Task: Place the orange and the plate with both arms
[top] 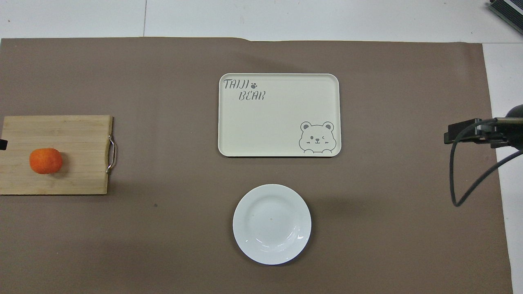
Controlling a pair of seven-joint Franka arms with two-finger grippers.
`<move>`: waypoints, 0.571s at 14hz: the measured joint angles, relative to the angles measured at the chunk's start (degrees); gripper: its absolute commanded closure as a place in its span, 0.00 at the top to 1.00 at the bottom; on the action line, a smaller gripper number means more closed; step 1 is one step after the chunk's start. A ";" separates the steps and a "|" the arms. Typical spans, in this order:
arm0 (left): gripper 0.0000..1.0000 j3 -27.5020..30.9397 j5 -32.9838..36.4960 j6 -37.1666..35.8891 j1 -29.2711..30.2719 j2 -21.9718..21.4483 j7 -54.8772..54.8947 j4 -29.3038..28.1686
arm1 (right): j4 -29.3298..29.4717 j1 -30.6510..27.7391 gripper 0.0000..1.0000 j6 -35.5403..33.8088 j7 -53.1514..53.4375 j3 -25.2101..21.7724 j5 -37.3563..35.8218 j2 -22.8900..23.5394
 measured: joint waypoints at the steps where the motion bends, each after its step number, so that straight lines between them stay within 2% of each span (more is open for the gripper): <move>1: 1.00 0.02 0.00 0.73 0.24 0.88 0.09 -0.42 | 0.00 0.00 1.00 0.00 0.00 0.00 0.00 0.00; 8: 1.00 -0.14 -0.14 10.33 0.70 7.49 0.18 -2.44 | 0.00 0.00 1.00 0.00 0.00 0.00 0.00 0.00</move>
